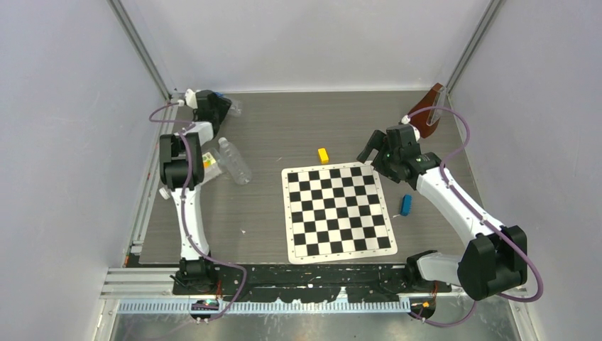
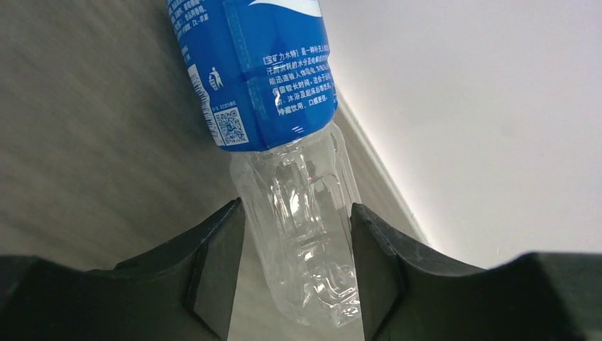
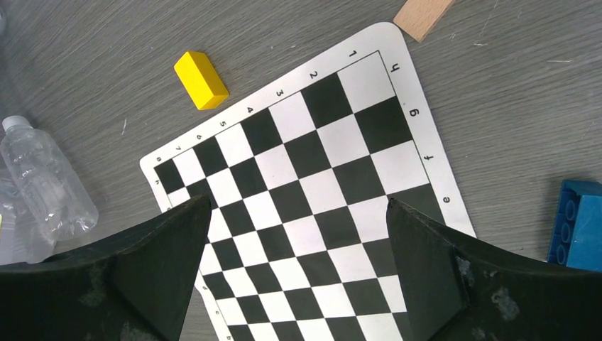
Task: Unscrew the bottle caps
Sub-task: Pick up the plastic bottle from the corner of the board.
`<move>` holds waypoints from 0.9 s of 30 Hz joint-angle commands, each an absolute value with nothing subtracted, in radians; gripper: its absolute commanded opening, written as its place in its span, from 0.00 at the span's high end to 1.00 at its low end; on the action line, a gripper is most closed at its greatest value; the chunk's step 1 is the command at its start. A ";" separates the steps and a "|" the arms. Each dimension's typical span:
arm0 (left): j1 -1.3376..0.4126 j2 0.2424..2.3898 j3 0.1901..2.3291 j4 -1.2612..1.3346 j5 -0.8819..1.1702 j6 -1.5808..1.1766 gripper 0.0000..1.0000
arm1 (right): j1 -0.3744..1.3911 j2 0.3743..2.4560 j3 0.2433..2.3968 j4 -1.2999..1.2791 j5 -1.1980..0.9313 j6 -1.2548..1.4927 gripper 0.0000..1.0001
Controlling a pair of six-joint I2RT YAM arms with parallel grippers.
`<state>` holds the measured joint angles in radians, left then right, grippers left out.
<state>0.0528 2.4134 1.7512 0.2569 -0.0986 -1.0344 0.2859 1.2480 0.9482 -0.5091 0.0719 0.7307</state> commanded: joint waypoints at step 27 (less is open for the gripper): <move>0.041 2.077 1.474 -0.313 0.305 -0.541 0.08 | 0.282 1.166 0.918 -0.485 0.019 0.739 0.00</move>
